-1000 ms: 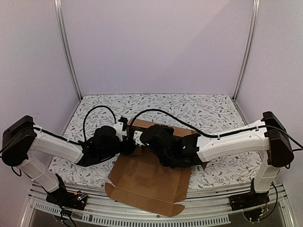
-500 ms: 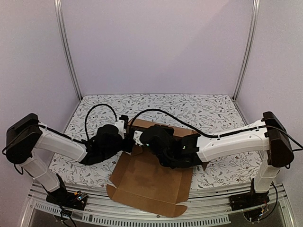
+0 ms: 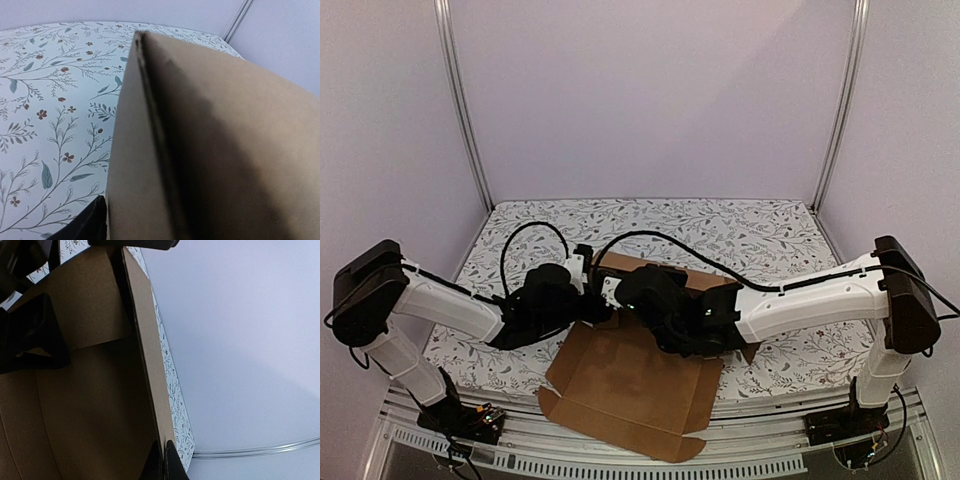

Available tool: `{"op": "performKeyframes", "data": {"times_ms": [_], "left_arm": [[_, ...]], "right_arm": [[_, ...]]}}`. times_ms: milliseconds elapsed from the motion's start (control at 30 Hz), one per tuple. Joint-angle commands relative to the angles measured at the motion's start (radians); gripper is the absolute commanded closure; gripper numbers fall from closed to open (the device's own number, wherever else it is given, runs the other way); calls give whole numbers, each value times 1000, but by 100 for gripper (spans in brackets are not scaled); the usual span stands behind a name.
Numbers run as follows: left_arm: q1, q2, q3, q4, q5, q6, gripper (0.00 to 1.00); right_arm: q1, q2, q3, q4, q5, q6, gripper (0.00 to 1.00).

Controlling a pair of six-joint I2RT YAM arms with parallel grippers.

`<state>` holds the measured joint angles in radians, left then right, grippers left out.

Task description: Fold the paper box

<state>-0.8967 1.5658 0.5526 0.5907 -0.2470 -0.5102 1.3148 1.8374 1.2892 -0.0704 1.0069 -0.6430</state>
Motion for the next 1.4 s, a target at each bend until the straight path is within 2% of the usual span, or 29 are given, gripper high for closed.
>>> {"op": "performKeyframes", "data": {"times_ms": [0,333,700,900,1133,1200,1367], "left_arm": [[-9,21,-27,-30,32,-34,31],[-11,115,-64,21,52,-46,34],[-10,71,-64,0,75,36,38],[-11,62,-69,32,85,103,34],[-13,87,-68,143,109,167,27],[-14,104,-89,218,116,176,24],[-15,149,-106,338,120,199,23]], "right_arm": [[24,26,13,7,-79,43,100],[23,19,6,7,-88,55,100],[-24,-51,-47,4,-160,58,100],[-75,-95,-73,-39,-217,54,100],[-99,-105,-83,-58,-263,41,100],[-105,-107,-81,-66,-270,43,100],[-108,-121,-88,-85,-262,58,100]]}}
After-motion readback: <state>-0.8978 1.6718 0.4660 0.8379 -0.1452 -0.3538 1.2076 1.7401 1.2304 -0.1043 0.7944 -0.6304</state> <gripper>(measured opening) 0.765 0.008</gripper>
